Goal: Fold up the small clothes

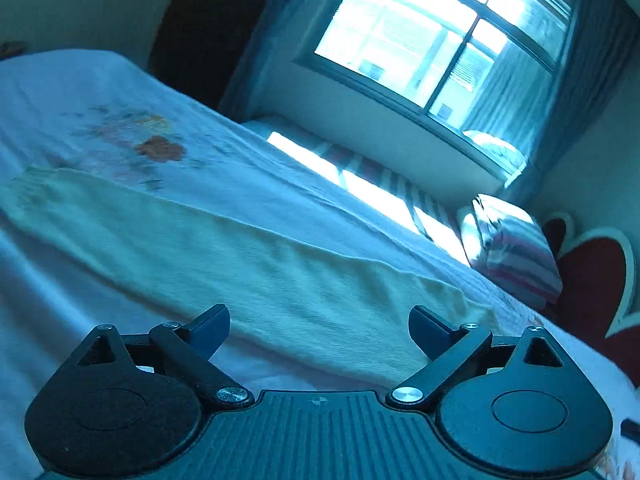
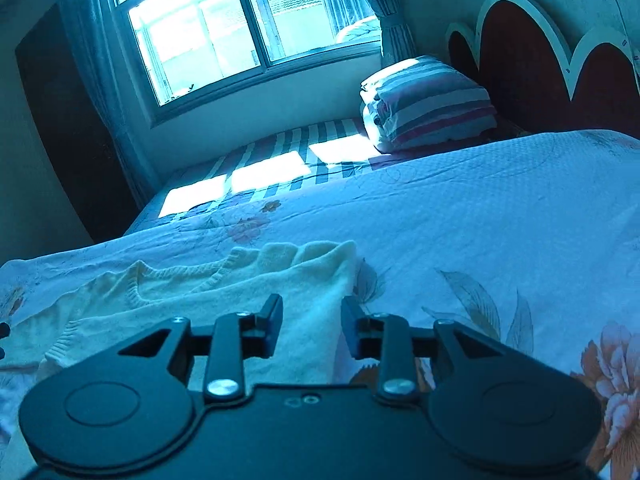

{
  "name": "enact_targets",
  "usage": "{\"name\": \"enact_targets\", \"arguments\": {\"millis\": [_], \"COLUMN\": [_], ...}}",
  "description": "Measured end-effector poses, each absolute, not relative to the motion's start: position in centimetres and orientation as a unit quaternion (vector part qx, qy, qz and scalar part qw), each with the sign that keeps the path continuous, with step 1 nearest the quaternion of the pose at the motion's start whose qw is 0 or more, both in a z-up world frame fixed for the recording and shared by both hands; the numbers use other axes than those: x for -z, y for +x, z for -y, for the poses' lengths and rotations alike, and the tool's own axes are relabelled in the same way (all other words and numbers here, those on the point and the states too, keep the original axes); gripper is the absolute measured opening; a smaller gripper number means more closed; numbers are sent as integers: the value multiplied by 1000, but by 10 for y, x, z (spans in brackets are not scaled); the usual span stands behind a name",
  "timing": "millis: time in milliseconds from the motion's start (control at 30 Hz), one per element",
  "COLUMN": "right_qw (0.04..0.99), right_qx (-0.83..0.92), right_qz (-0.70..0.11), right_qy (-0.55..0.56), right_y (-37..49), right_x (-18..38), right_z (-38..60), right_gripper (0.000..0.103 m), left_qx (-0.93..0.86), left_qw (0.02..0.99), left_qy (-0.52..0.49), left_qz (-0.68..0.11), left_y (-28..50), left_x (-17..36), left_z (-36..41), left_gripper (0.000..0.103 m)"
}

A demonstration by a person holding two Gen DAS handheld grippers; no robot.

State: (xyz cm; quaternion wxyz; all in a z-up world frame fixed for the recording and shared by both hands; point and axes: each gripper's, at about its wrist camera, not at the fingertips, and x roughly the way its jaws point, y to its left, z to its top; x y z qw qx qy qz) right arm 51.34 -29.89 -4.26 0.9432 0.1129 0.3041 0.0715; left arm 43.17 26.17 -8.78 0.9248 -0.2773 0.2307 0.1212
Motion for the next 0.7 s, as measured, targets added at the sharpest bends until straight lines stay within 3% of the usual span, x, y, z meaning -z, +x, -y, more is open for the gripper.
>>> {"name": "enact_targets", "arguments": {"millis": [133, 233, 400, 467, 567, 700], "right_qw": [938, 936, 926, 926, 929, 928], "right_qx": [-44, -7, 15, 20, 26, 43], "right_qz": [-313, -315, -320, -317, -313, -311], "right_qy": [139, 155, 199, 202, 198, 200], "right_y": [487, 472, 465, 462, 454, 444], "right_x": [52, 60, 62, 61, 58, 56], "right_z": [304, 301, 293, 286, 275, 269], "right_gripper": [35, 35, 35, 36, 36, 36], "left_qx": [-186, -209, -219, -217, -213, -204], "left_qw": [888, 856, 802, 795, 791, 794], "left_qy": [-375, -447, -536, -546, -552, -552], "left_qz": [-193, -157, -146, -151, -153, -153], "left_y": [391, 372, 359, 360, 363, 377], "left_x": [101, 116, 149, 158, 171, 180], "left_z": [-345, -395, -450, -462, -476, -484], "left_gripper": [80, 79, 53, 30, 10, 7]}}
